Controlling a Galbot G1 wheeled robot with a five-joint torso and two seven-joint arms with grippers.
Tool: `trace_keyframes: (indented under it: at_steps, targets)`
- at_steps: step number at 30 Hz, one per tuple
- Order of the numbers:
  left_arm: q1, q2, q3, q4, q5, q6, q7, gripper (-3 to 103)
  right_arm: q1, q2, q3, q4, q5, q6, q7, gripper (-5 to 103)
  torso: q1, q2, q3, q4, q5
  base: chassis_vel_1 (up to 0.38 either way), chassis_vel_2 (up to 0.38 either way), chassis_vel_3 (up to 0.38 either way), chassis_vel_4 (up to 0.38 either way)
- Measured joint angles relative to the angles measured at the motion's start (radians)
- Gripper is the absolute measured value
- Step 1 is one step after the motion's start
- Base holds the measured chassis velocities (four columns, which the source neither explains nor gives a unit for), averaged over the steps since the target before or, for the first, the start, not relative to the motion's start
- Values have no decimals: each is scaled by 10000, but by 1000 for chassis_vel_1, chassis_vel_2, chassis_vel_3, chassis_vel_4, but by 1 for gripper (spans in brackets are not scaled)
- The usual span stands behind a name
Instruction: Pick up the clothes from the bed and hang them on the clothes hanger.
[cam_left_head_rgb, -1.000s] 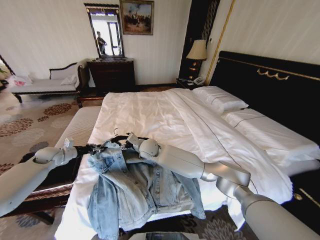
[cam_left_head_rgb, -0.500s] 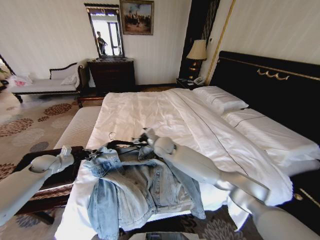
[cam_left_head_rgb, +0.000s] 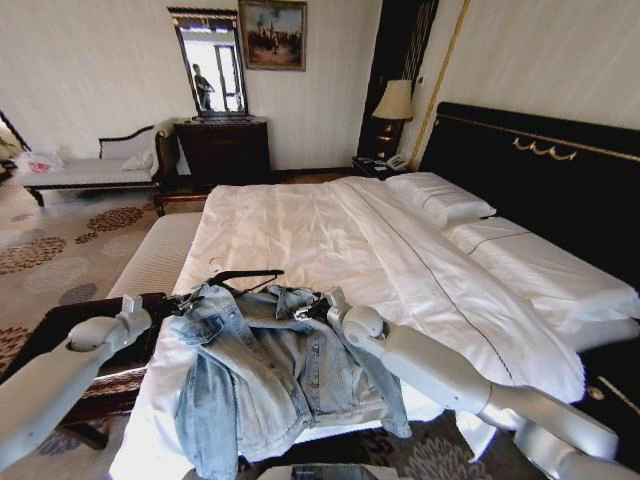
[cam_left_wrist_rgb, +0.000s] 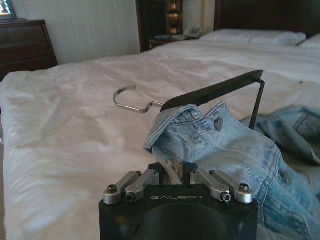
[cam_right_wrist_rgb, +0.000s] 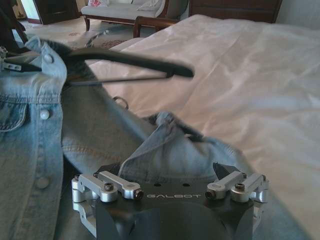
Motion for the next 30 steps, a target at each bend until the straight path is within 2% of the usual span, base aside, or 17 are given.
trace_keyframes:
  at_steps: [3, 5, 6, 12, 17, 21, 24, 30]
  targets:
    - [484, -318, -497, -405, -66, 1, -59, 21, 18, 104, -240, -386, 157, 555, -42, 100, 0, 0, -1, -2, 3, 0, 0, 0, 0]
    - [573, -366, -563, -500, -81, 1, -74, 21, 65, 153, -302, -500, 184, 657, -51, 100, -1, 0, 0, -2, 2, 0, 0, 0, 0]
    - [649, -401, -613, -591, -96, 1, -105, 21, 136, 249, -368, -659, 192, 801, -53, 103, 0, 0, -1, -2, 1, 0, 0, 0, 0]
    - [888, -415, -709, -885, -142, 5, -191, 21, 136, 1075, -482, -1564, 81, 1254, 94, 99, 1, 0, 0, 0, 0, 0, 0, 0, 0]
    - [1256, -361, -929, -1161, -161, 14, -235, 21, -227, 1748, -373, -1983, -461, 1593, 103, 99, 3, 0, 0, -3, -1, 0, 0, 0, 0]
    - [1629, -500, -1157, -1292, 82, 14, -269, 21, -359, 2434, -355, -2512, -1381, 2072, -25, 99, 0, 0, 0, -1, -2, 0, 0, 0, 0]
    - [1642, -544, -1169, -1297, 118, 15, -305, 21, -360, 2634, -356, -2714, -1573, 2166, -34, 99, 1, 0, 0, -1, -2, 0, 0, 0, 0]
    - [1681, -572, -1133, -1321, 172, 14, -380, 21, -367, 3130, -462, -3380, -2565, 2373, 14, 99, 2, 0, 0, -2, -1, 0, 0, 0, 0]
